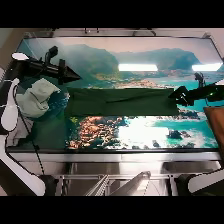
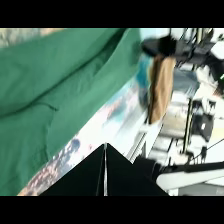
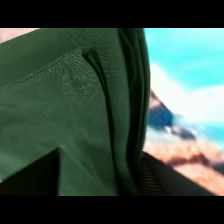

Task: Fold the shirts.

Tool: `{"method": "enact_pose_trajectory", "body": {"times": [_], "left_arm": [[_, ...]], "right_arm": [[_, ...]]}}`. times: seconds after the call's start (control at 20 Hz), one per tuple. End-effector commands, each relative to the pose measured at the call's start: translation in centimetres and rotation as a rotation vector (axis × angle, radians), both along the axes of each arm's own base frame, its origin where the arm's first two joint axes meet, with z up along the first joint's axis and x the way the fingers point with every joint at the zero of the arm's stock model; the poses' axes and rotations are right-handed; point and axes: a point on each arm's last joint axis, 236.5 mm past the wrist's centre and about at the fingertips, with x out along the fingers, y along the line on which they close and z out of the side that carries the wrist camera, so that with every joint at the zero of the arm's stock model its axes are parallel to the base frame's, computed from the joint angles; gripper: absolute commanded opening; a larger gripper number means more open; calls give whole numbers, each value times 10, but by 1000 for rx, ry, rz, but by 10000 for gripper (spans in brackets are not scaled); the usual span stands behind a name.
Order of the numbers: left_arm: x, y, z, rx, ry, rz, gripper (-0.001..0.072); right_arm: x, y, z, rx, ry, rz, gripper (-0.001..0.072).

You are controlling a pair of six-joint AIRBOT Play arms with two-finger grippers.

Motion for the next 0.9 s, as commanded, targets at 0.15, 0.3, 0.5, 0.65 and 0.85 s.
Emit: {"method": "enact_pose_trajectory", "body": {"times": [0.15, 0.3, 0.5, 0.65, 0.85], "left_arm": [[-45, -68, -48, 63, 85, -142, 2], [-69, -113, -78, 131, 99, -194, 2], [-70, -177, -86, 166, -6, -185, 3], [-64, -227, -88, 166, -65, -185, 3], [-56, -283, -110, 155, -57, -169, 2]], "right_arm": [[23, 47, 28, 157, -149, 70, 24], [18, 34, 69, 210, -183, 131, 23], [5, -21, 124, 248, -206, 100, 22], [-11, -44, 140, 279, -188, 91, 23], [-26, -41, 147, 321, -162, 131, 23]]}}
